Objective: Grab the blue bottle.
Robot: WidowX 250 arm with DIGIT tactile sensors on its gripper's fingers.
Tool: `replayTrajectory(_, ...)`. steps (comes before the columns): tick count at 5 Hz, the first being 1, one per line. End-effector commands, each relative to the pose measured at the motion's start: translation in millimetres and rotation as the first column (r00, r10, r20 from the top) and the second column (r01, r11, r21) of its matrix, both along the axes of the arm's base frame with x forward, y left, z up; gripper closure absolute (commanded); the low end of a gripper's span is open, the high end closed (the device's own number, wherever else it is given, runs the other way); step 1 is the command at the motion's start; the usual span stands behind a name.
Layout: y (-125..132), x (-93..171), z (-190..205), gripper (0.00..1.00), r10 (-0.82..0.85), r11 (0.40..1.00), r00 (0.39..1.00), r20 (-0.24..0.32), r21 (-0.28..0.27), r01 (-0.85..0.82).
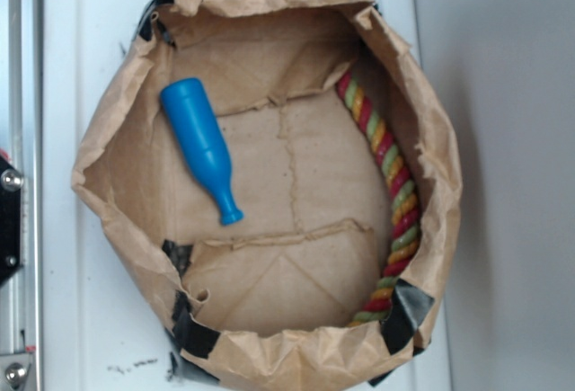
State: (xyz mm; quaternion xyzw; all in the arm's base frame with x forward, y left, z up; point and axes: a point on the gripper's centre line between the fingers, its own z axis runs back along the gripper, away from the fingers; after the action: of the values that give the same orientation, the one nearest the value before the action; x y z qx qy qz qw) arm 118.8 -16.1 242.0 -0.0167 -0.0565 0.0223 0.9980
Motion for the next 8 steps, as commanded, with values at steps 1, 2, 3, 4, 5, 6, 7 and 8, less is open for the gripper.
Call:
replayTrajectory(1, 0, 0, 0, 0.0, 0.0, 1.0, 1.0, 0.0, 0.0, 0.0)
replayTrajectory(2, 15, 50, 6, 0.0, 0.001, 1.0, 0.999, 0.04, -0.031, 0.0)
replayTrajectory(3, 19, 88, 12, 0.0, -0.013, 1.0, 0.997, 0.078, -0.005, 0.013)
replayTrajectory(4, 22, 112, -1, 0.0, -0.231, 0.972, 0.963, 0.138, -0.008, 0.234)
replayTrajectory(5, 31, 128, -35, 0.0, -0.444, 0.896, 0.882, 0.161, 0.084, 0.436)
replayTrajectory(6, 38, 144, -84, 0.0, -0.512, 0.857, 0.853, 0.105, -0.011, 0.515)
replayTrajectory(7, 51, 148, -112, 0.0, -0.51, 0.85, 0.857, 0.068, -0.115, 0.514)
replayTrajectory(8, 54, 132, -126, 0.0, -0.474, 0.871, 0.88, 0.003, -0.146, 0.47)
